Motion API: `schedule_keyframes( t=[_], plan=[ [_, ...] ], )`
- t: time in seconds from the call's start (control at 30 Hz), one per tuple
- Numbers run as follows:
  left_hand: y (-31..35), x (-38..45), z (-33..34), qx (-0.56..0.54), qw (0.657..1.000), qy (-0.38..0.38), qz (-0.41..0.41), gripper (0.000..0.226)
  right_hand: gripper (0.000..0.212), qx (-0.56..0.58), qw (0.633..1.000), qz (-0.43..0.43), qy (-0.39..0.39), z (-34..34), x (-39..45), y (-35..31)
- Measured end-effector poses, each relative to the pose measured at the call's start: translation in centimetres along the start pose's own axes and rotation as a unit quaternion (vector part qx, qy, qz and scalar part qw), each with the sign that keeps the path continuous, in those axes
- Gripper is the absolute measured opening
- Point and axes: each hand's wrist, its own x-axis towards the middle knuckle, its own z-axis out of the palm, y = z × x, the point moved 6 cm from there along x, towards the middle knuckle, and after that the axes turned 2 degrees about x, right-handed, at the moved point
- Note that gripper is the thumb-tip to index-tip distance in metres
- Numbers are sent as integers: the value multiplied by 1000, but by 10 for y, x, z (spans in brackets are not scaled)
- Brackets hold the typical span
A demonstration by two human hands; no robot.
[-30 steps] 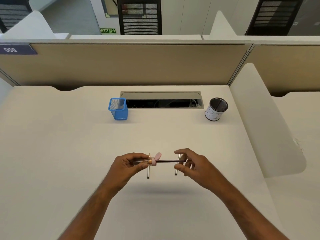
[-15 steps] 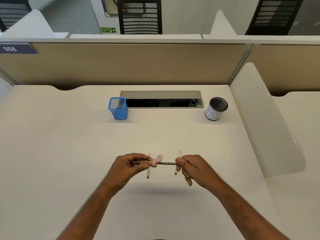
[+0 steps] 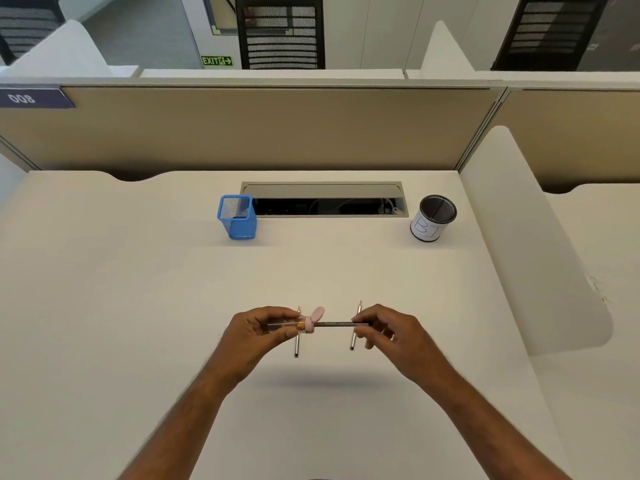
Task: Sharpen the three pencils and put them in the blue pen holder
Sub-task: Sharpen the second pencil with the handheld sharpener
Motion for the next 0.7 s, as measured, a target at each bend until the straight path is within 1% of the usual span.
schedule_keyframes(
  t=[0.13, 0.17, 0.3, 0.4, 0.47, 0.57, 0.6, 0.67, 0.7],
  plan=[
    [2, 1, 2, 5, 1000, -4, -2, 22, 13, 31, 999, -10, 5, -1, 0, 0],
    [3, 1, 3, 10, 1000, -7, 0, 21, 16, 36, 999, -5, 4, -1, 0, 0],
    [6, 2, 7, 27, 999, -24, 9, 21, 38, 32, 998, 52, -29, 2, 3, 7],
    [4, 2, 10, 31, 999, -27, 4, 22, 44, 58, 993, 84, -59, 4, 3, 13],
    [2, 1, 10, 27, 999, -23, -2, 21, 40, 76, 992, 80, -59, 3, 2, 14],
    [0, 0, 10, 12, 1000, -16, -4, 22, 23, 103, 991, 65, -53, 2, 2, 12],
    [1, 0, 10, 11, 1000, -12, -3, 23, 21, 90, 993, 55, -50, 2, 3, 11],
    [2, 0, 8, 11, 1000, -5, 0, 24, 28, 46, 998, 31, -37, 0, 3, 8],
    [2, 1, 8, 9, 1000, -4, 1, 24, 27, 32, 999, 19, -27, -1, 3, 6]
  ],
)
